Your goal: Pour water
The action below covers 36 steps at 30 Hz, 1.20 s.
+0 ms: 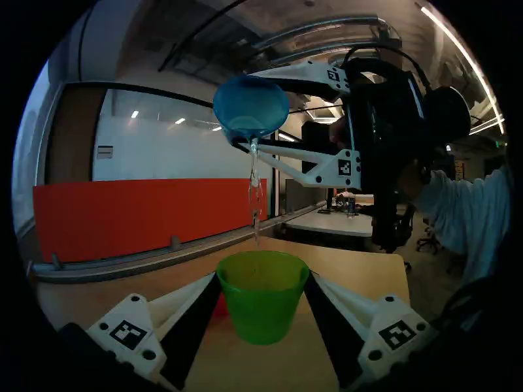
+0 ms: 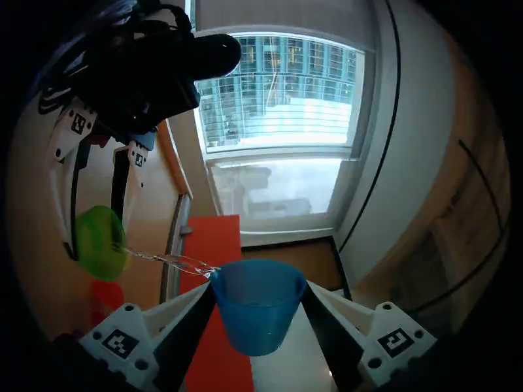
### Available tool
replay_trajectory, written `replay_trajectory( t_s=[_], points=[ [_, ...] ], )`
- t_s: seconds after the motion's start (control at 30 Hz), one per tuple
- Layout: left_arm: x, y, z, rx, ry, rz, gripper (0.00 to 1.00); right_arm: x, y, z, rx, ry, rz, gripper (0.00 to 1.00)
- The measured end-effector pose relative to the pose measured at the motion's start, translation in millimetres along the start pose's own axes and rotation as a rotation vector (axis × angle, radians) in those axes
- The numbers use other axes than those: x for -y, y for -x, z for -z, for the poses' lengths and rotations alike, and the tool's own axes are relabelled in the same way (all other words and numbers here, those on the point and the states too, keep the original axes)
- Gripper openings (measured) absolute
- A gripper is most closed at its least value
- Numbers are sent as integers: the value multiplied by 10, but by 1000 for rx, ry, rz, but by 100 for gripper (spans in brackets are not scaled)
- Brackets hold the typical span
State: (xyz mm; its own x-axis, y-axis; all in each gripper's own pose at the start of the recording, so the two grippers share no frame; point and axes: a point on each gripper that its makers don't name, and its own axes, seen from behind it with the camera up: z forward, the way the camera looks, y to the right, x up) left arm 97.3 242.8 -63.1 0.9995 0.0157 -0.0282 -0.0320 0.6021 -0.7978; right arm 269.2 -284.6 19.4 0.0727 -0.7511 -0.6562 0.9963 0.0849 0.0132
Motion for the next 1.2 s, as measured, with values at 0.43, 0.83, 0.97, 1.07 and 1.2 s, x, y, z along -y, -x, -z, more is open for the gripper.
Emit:
replay_trajectory(
  t_s=[0.43,0.83,0.97,1.07,1.2],
  points=[
    [-14,-25,-20,-4,2,2,87,-71,-35,14,0,11,66,91],
    [-41,-27,-30,-4,7,0,87,-125,-66,23,0,22,122,91],
    [-46,-33,-36,-4,8,0,87,-130,-78,21,-2,24,139,91],
    [-44,-40,-38,-4,8,-1,87,-118,-83,15,-1,22,157,91],
    [-43,-44,-41,-5,7,-1,87,-106,-98,7,1,26,186,91]
  ],
)
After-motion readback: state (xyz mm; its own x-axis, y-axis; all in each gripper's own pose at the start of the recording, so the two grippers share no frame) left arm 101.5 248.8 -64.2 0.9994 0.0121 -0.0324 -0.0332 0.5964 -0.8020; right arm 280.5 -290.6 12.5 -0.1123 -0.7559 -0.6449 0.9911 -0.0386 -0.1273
